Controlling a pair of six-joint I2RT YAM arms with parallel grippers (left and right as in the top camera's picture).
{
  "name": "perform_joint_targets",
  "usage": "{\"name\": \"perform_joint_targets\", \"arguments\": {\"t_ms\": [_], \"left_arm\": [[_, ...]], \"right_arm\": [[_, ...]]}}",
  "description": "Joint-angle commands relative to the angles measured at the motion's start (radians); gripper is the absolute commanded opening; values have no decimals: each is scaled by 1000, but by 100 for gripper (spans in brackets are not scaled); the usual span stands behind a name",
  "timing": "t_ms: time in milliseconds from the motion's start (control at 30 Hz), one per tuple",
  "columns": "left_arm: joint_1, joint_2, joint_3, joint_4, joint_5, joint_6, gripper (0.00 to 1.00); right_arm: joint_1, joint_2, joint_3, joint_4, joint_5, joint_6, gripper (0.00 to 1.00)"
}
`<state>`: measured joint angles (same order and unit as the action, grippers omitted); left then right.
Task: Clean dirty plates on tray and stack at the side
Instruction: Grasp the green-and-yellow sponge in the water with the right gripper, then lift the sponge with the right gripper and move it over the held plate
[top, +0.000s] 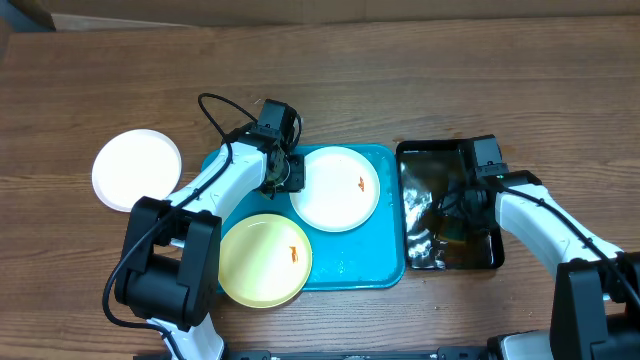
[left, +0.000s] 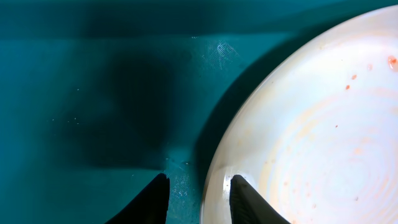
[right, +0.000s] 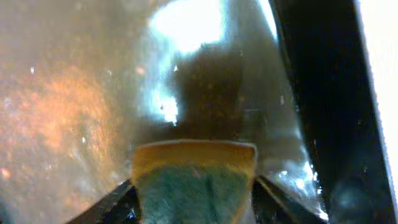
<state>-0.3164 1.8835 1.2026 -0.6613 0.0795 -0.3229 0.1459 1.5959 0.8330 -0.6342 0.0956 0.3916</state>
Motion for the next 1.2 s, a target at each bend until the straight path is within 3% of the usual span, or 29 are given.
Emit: {"name": "perform_joint_targets", "arguments": {"t_ms": [0, 100, 133, 167, 200, 267, 300, 333, 400, 633, 733, 833, 967, 1000, 1067, 1167], "left_arm": [[3, 12, 19, 2, -9, -13, 34], [3, 12, 19, 2, -9, -13, 34], [3, 12, 19, 2, -9, -13, 34], [3, 12, 19, 3, -9, -13, 34], [3, 12, 19, 3, -9, -13, 34], [3, 12, 19, 3, -9, -14, 34], [3, 12, 19, 3, -9, -13, 35], [3, 12, 19, 3, -9, -13, 36], [3, 12, 19, 3, -9, -13, 37], [3, 12, 19, 4, -9, -14, 38], [3, 12, 19, 4, -9, -14, 37], [3, 12, 19, 3, -9, -13, 30], [3, 12, 16, 2, -9, -13, 25], [2, 12, 16, 1, -9, -13, 24], [2, 13, 16, 0, -9, -14, 14], [2, 13, 16, 0, -10, -13, 10]], "right_arm": [[4, -8, 5, 18, 25, 2, 54], [4, -8, -21, 48, 23, 2, 52], [4, -8, -27, 55, 23, 2, 42], [4, -8, -28, 58, 24, 2, 14], [4, -8, -28, 63, 24, 2, 4], [3, -8, -20, 68, 24, 1, 6], [3, -8, -10, 57, 24, 1, 33], [3, -8, 13, 27, 18, 1, 48], [3, -8, 66, -55, 16, 2, 54], [5, -8, 144, -261, -61, 3, 49], [5, -8, 106, -245, -68, 3, 42], [5, -8, 64, -199, -68, 3, 34], [5, -8, 33, -167, -72, 7, 32], [5, -8, 31, -167, -72, 7, 30], [5, -8, 31, -167, -72, 6, 16], [5, -8, 36, -169, -71, 3, 4]]}}
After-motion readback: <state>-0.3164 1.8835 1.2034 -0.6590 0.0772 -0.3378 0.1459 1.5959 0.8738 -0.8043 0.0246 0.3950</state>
